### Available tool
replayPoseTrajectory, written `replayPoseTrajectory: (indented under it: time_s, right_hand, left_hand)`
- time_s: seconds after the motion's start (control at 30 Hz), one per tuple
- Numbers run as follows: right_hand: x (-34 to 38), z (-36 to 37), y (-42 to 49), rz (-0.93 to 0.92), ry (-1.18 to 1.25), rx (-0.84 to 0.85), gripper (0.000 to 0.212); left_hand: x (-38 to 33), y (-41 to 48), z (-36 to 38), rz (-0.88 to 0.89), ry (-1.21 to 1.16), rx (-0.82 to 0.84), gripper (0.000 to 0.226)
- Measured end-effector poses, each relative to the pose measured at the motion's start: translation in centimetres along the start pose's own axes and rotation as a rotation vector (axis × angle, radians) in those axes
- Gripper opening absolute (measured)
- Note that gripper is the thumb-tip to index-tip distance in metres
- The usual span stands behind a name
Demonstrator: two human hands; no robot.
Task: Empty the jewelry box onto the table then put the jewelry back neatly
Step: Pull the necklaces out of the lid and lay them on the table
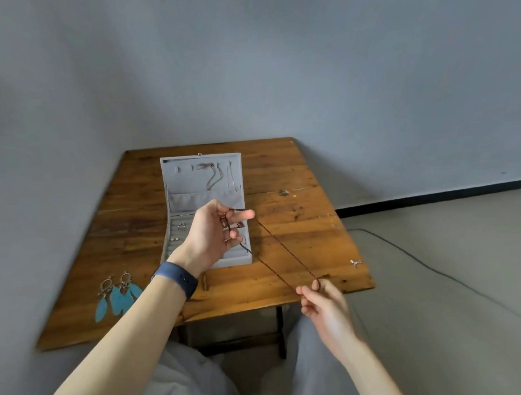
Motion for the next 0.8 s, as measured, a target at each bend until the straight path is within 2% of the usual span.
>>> replayPoseTrajectory:
  time_s: [0.07, 0.13, 0.27, 0.47, 0.6, 0.8]
  right_hand:
    - [-0.2, -1.5, -0.4, -0.010, -0.047, 0.002, 0.006]
    - [-0.4, -2.9, -0.4, -0.010, -0.056, -0.031, 0.017]
    - [-0.5, -4.9, 0.2, -0.016, -0.071, -0.096, 0.009]
    - [-0.2, -6.6, 0.6, 0.144, 0.240, -0.145, 0.012]
    - [0.5, -7.5, 1.3, 0.151, 0.364, -0.190, 0.017]
    - [1.1, -9.2, 2.9, 0.081, 0.409, -0.276, 0.014]
  left_hand:
    - [0.6, 0.7, 0.4, -0.015, 0.034, 0.015, 0.021]
    - [1.1, 1.3, 1.2, -0.021, 0.075, 0.025, 0.026]
    - [2.1, 2.3, 3.6, -0.013, 0.236, 0.116, 0.025]
    - [3.6, 3.1, 7.7, -0.038, 0.407, 0.212, 0.027]
    - [4.5, 3.4, 10.4, -0.082, 0.399, 0.291, 0.016]
    - [5.8, 4.4, 13.8, -0.144, 0.308, 0.316, 0.019]
Point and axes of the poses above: each hand's wrist, its own y-axis towards the middle knuckle, its own z-axis out of the palm, x = y × z, the point moved 3 cm from there along y, towards the middle knuckle, and after that the axes turned 15 degrees about -x, right-handed, at the moved point
